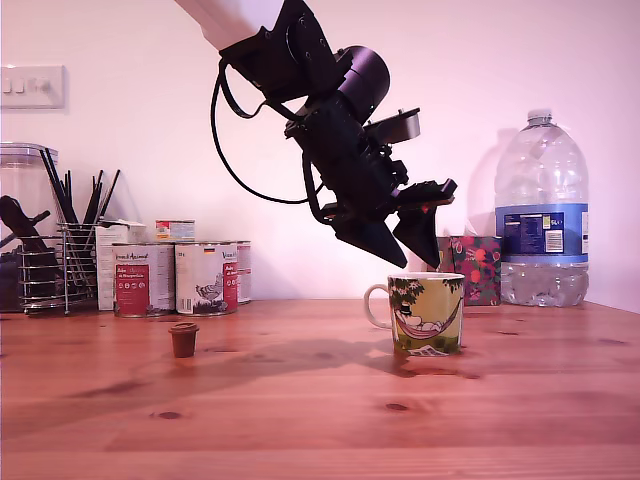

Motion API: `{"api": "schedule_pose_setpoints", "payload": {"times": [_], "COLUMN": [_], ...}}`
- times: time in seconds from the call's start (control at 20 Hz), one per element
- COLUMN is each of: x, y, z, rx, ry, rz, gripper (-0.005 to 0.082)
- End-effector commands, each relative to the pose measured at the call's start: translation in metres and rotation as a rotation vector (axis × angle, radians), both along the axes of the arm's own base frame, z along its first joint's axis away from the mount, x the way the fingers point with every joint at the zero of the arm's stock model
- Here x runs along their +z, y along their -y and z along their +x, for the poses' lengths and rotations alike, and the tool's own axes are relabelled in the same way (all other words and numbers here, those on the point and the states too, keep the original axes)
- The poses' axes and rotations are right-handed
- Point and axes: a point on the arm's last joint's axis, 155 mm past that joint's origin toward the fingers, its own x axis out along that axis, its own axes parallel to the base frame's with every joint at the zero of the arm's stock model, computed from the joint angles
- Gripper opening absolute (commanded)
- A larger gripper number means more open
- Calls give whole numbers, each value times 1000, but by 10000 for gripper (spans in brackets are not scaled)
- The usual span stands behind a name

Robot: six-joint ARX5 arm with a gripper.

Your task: Pick up the coffee capsules from the table one by one and drop them inside the nearest coffee cup

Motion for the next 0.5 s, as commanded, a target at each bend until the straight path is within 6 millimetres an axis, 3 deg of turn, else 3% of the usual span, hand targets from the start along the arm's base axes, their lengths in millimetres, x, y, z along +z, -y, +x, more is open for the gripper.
{"api": "schedule_pose_setpoints", "payload": {"times": [0.0, 0.25, 0.45], "x": [-4, 31, 62], "y": [2, -3, -20], "z": [0, 2, -4], "rx": [-5, 3, 22], "ry": [4, 61, 144], "rz": [0, -49, -124], "gripper": [-19, -20, -20]}}
